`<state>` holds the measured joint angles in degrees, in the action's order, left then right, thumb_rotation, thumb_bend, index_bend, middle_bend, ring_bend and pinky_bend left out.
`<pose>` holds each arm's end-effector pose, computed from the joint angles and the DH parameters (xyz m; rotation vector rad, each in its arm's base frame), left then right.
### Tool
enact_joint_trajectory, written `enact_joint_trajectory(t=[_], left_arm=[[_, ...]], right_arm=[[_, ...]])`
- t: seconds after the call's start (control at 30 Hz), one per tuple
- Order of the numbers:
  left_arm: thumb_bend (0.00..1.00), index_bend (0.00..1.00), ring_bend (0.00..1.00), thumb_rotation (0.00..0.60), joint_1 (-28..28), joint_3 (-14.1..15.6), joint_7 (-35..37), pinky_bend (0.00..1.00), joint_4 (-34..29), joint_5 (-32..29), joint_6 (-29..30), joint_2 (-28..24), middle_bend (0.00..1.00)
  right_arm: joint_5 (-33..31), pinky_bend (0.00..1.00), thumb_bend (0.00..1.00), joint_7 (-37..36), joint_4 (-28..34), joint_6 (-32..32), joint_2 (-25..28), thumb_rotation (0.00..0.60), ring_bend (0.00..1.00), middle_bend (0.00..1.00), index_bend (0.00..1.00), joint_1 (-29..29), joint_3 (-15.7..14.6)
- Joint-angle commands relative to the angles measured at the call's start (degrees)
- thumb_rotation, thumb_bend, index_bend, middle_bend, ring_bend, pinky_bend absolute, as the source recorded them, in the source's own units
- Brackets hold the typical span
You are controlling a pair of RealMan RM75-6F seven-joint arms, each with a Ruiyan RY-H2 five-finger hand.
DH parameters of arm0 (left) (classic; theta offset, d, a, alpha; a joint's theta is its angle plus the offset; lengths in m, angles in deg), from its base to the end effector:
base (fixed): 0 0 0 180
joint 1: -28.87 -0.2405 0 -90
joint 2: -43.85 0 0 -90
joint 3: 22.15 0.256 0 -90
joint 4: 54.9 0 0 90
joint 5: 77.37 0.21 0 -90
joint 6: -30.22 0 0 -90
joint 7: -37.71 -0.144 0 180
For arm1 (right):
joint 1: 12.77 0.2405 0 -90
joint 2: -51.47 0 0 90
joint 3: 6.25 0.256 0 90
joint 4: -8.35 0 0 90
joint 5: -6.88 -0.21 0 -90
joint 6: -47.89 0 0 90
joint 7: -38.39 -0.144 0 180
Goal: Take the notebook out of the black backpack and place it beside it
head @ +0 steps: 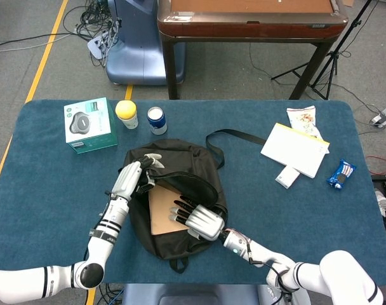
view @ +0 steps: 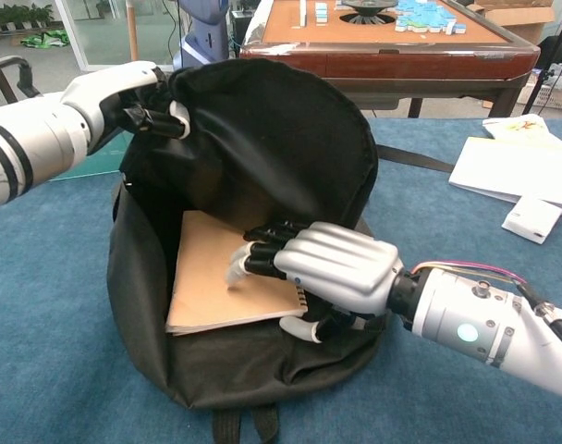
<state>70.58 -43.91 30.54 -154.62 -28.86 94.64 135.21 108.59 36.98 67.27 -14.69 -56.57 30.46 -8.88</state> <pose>-0.0862 0.3383 0.0070 -1.3864 -1.5417 -1.3601 -0.1254 -0.2737 -0.1190 2.3425 -0.5864 1.1973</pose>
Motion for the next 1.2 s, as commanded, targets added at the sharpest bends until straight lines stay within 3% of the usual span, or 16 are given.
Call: enact_joint_trajectory(t=[0.03, 0.5, 0.8, 1.2], left_arm=[[0.78, 0.42, 0.21, 0.6, 0.02, -0.13, 0.12, 0.11, 0.1, -0.17, -0.06, -0.09, 0.21], [0.78, 0.42, 0.21, 0.6, 2.45, -2.15, -4.27, 0.11, 2.12, -5.79, -0.67, -1.18, 0.21], [0.78, 0.42, 0.19, 0.6, 5.69, -3.81, -9.59, 0.11, 3.89, -13.73, -1.26, -1.63, 0.2], [0.77, 0.41, 0.19, 0.6, 8.26, -4.21, -12.23, 0.11, 6.31, -19.49, -2.01, -1.25, 0.19]], right_arm=[[0.36, 0.08, 0.52, -0.46, -1.37, -1.72, -0.76, 0.6, 0.09, 0.21, 0.29, -0.12, 0.26], [0.09, 0.26, 0.62, -1.0, -4.86, -4.9, -2.38, 0.6, 0.25, 0.35, 0.61, 1.2, 2.18], [0.03, 0.35, 0.64, -0.2, -4.52, -6.69, -2.14, 0.6, 0.34, 0.43, 0.75, 0.98, 2.19], [1.87, 0.55, 0.72, 0.1, -3.57, -11.18, -1.05, 0.6, 0.52, 0.61, 0.92, 0.15, 1.17]])
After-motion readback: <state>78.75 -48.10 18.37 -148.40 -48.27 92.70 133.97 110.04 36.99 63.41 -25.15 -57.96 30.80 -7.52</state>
